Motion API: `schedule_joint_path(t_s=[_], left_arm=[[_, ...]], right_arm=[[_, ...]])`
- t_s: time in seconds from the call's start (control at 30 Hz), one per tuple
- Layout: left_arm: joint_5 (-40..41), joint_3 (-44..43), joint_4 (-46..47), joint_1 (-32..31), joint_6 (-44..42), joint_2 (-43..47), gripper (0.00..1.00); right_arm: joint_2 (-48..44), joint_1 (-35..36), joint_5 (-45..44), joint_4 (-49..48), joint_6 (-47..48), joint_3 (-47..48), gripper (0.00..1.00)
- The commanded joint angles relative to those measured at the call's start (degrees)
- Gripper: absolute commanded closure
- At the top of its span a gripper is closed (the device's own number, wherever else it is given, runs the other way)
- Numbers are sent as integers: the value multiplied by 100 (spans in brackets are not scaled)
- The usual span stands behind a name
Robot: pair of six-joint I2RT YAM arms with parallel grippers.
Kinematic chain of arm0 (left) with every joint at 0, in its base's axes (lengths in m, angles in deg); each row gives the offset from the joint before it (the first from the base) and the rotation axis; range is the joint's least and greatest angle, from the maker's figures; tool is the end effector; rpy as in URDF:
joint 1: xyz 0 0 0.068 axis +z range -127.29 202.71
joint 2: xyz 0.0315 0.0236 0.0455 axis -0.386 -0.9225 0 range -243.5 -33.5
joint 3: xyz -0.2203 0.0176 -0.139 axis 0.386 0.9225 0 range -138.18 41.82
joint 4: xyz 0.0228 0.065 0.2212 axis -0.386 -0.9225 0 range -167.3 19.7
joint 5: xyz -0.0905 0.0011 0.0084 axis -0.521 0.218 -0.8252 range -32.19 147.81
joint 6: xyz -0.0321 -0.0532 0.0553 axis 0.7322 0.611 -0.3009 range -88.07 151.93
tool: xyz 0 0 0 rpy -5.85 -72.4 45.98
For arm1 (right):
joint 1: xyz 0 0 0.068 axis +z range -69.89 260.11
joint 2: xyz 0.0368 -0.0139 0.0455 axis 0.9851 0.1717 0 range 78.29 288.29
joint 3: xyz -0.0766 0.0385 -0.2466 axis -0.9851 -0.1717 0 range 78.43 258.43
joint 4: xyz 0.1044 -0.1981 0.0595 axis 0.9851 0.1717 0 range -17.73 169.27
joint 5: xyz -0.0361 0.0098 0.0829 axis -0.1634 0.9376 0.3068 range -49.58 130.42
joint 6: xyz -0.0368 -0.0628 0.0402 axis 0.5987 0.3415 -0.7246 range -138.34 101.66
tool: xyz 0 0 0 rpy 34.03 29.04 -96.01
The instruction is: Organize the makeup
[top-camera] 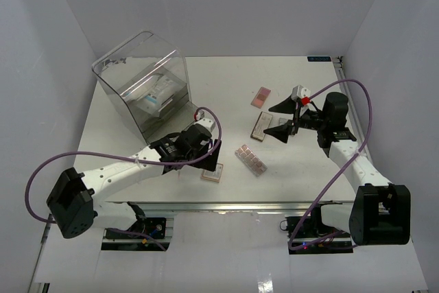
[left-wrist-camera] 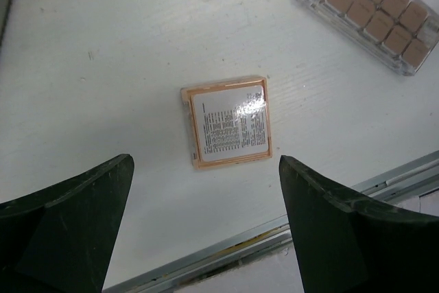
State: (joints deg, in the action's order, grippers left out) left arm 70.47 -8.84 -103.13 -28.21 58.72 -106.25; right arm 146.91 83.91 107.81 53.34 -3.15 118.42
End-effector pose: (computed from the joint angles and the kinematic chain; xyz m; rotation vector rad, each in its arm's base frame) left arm 0.1689 -0.1827 0.2109 0.4397 2.4795 -0.2815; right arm 0.2393 0.0830 0.2815 -1.0717 1.3306 0.8633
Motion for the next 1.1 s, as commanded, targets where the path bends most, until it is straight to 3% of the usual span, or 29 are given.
schedule_joint_path(t_s=[0.0,0.37,0.97,1.07], left_arm=[[-446,286,371,-15,417,-126,2],[-837,332,1036,-24,750,-955,2],[-615,205,972,-32,892,-1516,2],[-570,205,965,-47,938,-1561,6]], right_arm=[[-22,-59,-21,217,237,231,8],[1,-166,34,246,270,196,7],[29,-177,57,302,328,220,7],[38,-170,64,304,328,211,7]])
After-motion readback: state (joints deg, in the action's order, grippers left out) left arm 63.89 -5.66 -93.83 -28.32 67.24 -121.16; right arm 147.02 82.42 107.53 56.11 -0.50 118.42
